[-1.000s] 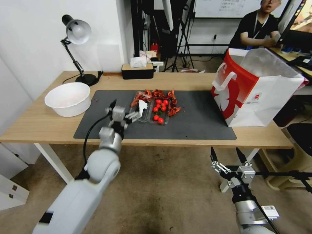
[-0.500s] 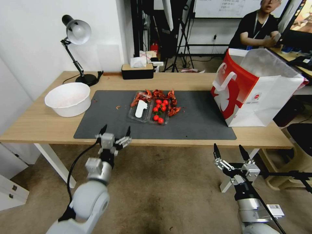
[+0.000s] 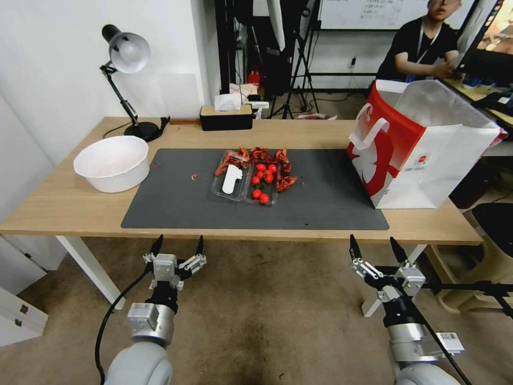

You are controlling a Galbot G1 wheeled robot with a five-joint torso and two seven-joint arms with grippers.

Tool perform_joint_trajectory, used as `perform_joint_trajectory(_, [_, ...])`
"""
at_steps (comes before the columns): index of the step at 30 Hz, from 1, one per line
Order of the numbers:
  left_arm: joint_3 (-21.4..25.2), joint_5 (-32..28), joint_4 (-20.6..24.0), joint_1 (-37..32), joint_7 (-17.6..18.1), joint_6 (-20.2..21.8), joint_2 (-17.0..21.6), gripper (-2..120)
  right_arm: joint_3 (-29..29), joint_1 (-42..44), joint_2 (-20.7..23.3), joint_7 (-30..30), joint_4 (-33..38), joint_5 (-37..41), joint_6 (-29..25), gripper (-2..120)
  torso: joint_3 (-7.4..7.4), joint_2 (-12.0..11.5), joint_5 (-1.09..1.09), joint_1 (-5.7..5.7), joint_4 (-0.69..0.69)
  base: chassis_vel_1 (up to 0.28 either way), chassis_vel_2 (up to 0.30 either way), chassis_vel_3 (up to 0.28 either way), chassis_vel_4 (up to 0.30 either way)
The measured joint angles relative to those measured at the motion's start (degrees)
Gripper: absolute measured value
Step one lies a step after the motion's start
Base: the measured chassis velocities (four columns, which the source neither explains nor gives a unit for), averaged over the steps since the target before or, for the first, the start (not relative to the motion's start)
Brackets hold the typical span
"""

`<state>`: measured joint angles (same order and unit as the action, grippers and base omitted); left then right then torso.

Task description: Pick up the trash from the table and place it into the takeout bag.

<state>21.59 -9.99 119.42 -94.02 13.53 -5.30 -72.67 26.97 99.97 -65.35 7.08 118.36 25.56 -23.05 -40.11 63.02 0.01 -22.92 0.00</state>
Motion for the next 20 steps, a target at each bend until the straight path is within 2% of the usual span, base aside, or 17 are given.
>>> perform_joint_trajectory(20, [0.11, 0.19, -1.08, 0.06, 0.64, -1.12, -0.64, 100, -0.25, 0.45, -0.08, -0.59, 0.20, -0.20, 0.61, 100, 0.00, 0.00, -0.01, 0.00, 0.00, 0.000, 0.000, 0.000, 0.000])
